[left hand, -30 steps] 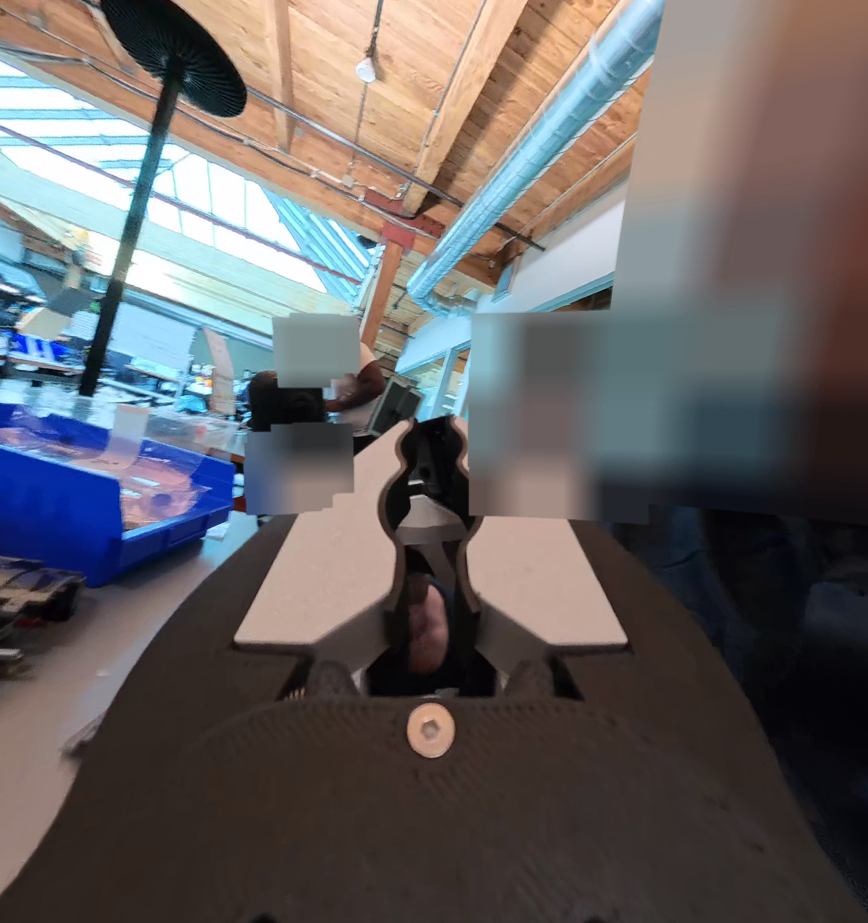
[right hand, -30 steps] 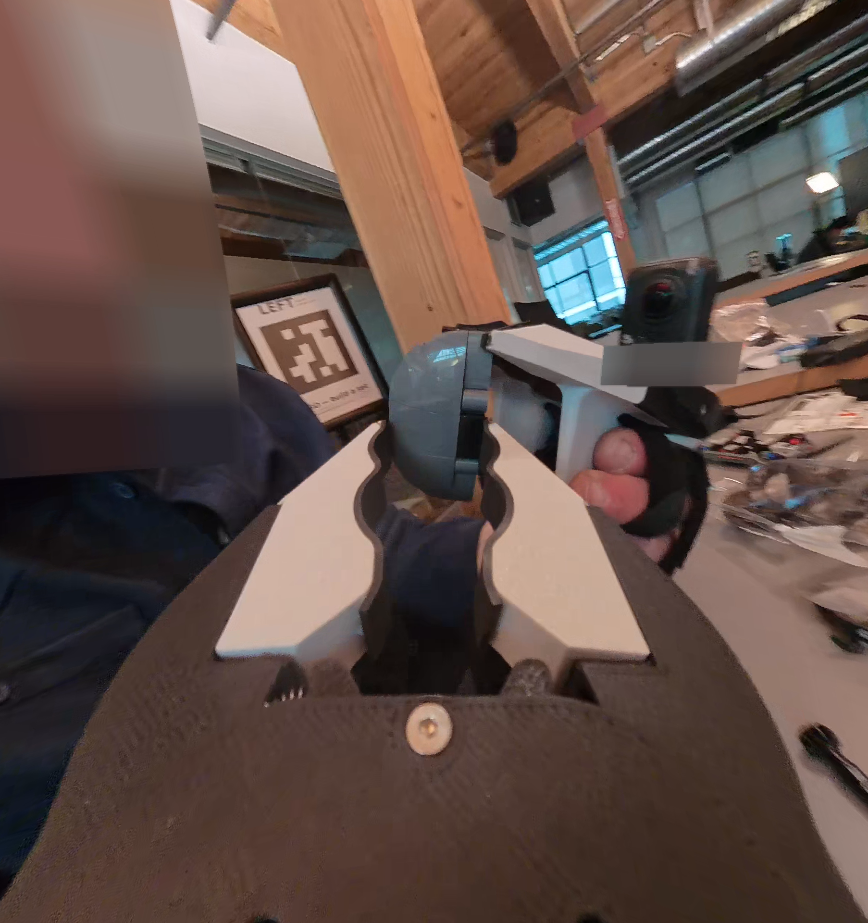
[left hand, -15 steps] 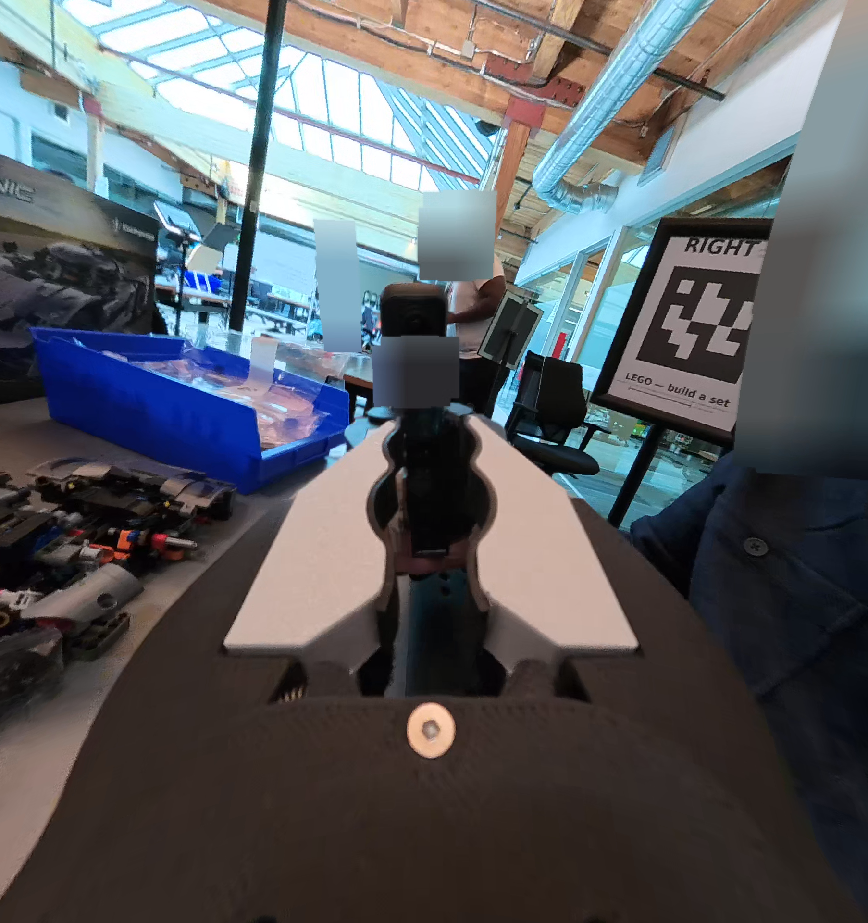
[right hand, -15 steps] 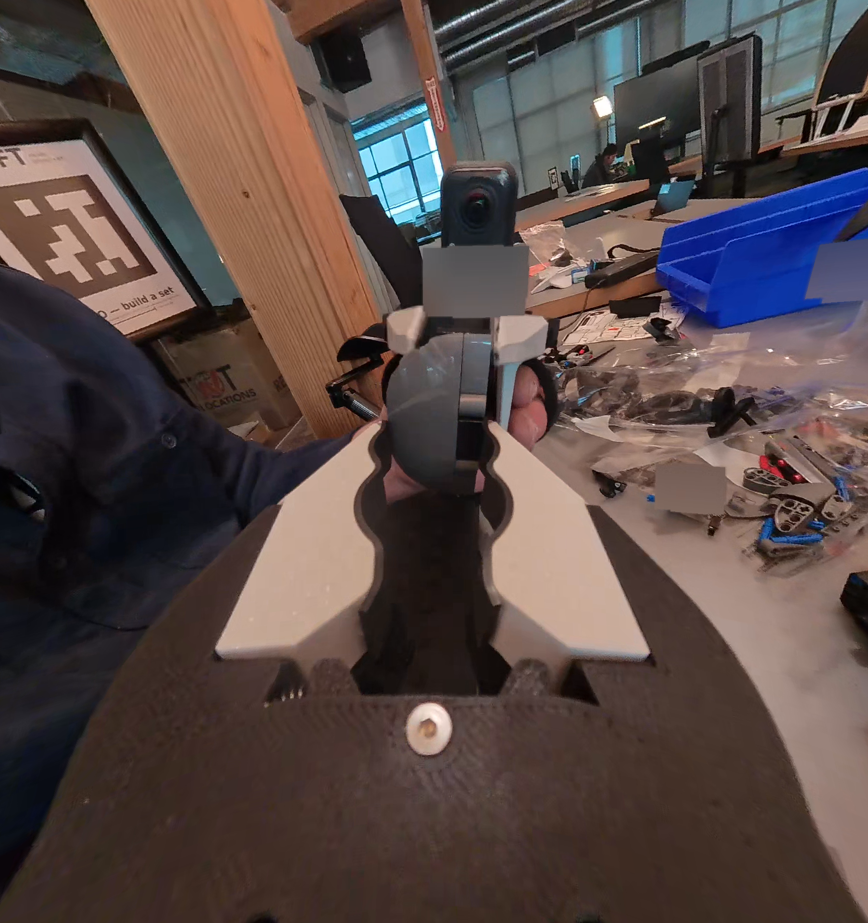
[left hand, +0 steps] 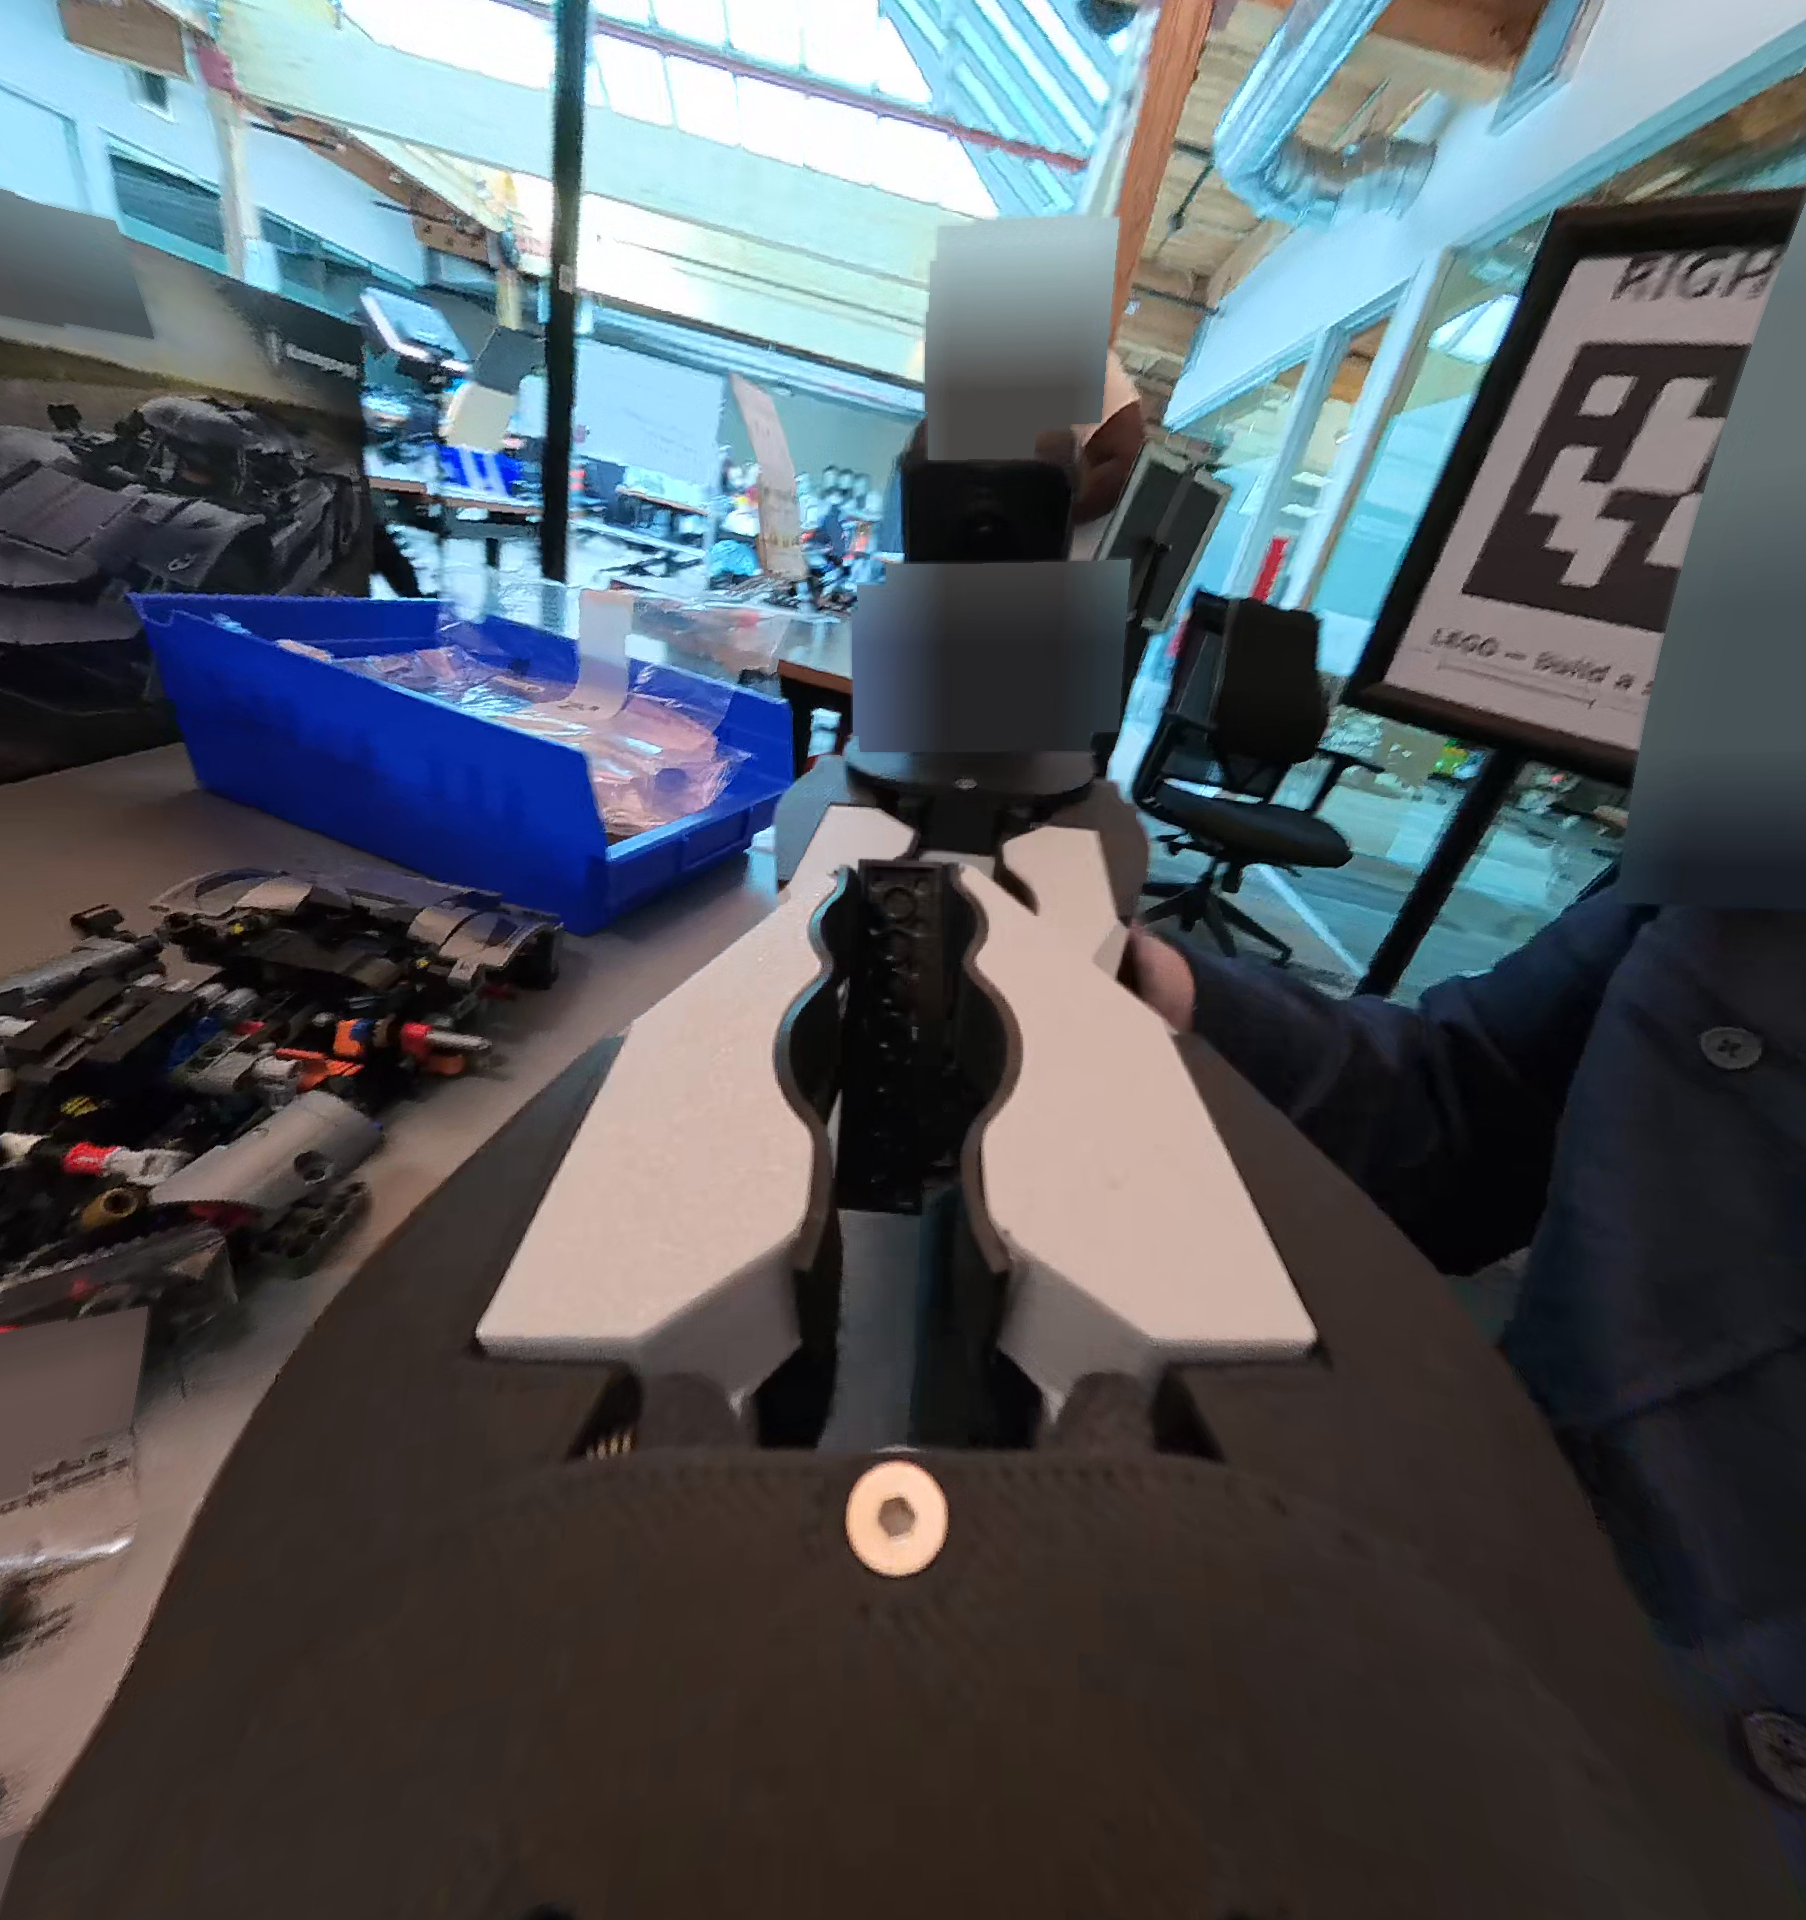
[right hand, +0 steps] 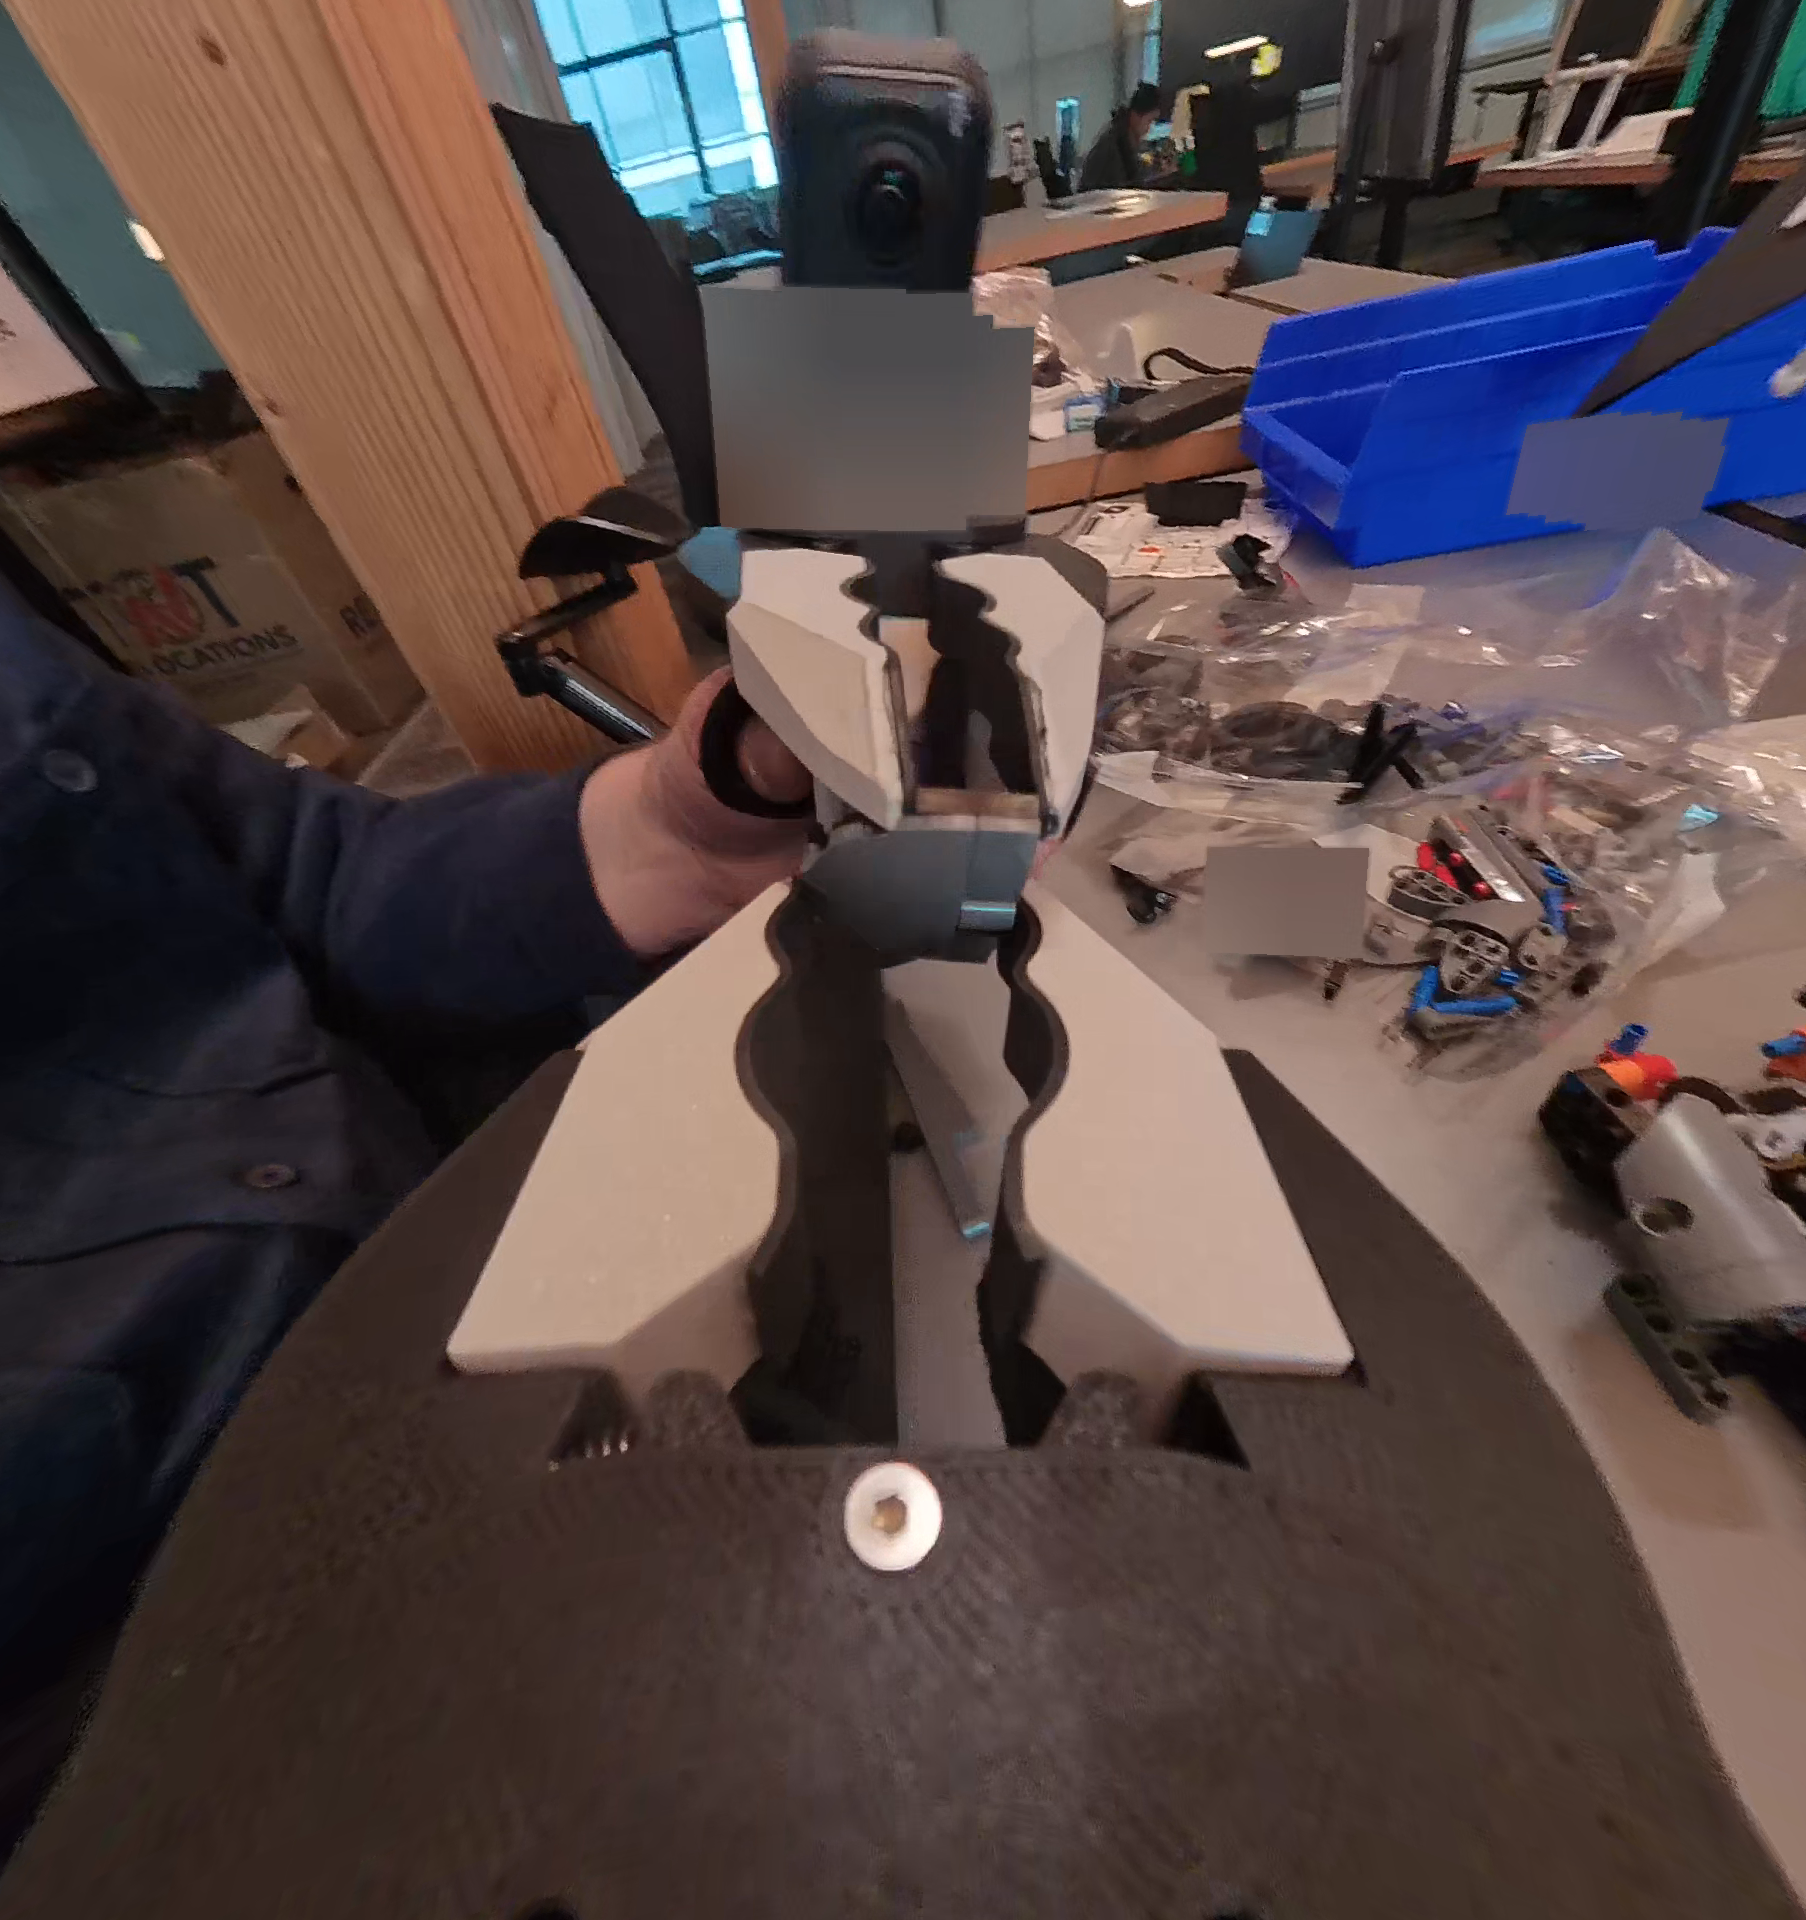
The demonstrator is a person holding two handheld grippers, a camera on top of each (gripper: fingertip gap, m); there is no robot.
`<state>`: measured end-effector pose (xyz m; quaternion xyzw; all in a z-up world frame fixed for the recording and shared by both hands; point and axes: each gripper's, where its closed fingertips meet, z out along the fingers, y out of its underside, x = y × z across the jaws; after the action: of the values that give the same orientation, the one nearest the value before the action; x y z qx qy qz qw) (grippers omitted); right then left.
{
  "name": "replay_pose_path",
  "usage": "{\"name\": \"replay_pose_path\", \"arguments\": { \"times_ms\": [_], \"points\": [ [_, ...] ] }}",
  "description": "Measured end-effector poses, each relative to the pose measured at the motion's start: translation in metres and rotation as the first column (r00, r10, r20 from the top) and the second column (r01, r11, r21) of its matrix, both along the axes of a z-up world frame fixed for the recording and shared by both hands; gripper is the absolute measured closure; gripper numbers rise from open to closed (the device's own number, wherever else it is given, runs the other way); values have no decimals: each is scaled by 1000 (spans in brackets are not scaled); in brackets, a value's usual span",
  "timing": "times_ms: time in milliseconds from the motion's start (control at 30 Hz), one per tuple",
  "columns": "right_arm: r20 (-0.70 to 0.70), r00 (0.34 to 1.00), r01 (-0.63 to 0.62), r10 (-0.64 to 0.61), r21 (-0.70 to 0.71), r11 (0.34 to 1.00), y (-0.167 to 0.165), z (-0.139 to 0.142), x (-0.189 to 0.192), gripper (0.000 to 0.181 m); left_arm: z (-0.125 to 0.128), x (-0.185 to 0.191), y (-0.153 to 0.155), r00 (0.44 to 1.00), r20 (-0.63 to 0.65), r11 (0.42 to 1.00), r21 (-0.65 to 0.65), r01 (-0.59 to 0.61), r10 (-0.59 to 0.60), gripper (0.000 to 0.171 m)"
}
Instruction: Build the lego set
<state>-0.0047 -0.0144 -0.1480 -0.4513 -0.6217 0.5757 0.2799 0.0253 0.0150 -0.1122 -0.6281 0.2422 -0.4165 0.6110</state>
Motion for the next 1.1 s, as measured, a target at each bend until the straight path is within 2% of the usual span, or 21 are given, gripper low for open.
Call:
{"name": "replay_pose_path", "arguments": {
  "times_ms": [133, 233, 333, 533, 633, 800, 867, 1033, 1067, 1100],
  "points": [
    [-32, 994, 109, -109, -1, 994, 15, 9, 1, 135, -7, -6, 9, 992, -65, 994, 16, -106, 107, 159],
    [18, 980, 197, -198, 51, 979, 23, 1, -4, 141, -9, -9, 15, 977, -112, 983, 48, -178, 183, 159],
    [36, 975, 218, -218, 16, 976, 25, -2, -5, 143, -13, -9, 18, 951, -187, 968, 91, -234, 247, 159],
    [60, 975, 207, -216, 131, 970, 27, -9, -2, 145, -18, -7, 18, 951, -203, 972, 76, -223, 234, 158],
    [71, 980, 169, -187, 211, 963, 26, -10, 2, 145, -16, -5, 15, 968, -166, 981, 56, -183, 190, 159],
    [92, 985, 123, -148, 235, 964, 27, -12, 6, 146, -18, -6, 14, 977, -137, 986, 23, -162, 164, 158],
    [119, 977, 137, -179, 297, 945, 31, -19, 7, 146, -21, -6, 15, 973, -158, 985, 17, -170, 170, 159],
    [222, 908, 209, -356, 496, 843, 49, -46, 7, 146, -45, -9, 22, 953, -242, 976, -72, -207, 184, 159],
    [239, 895, 212, -378, 518, 829, 52, -51, 7, 146, -50, -9, 23, 948, -262, 974, -89, -207, 178, 168],
    [259, 885, 206, -386, 524, 826, 53, -56, 8, 146, -55, -8, 24, 938, -294, 971, -92, -219, 184, 168]
  ]
}}
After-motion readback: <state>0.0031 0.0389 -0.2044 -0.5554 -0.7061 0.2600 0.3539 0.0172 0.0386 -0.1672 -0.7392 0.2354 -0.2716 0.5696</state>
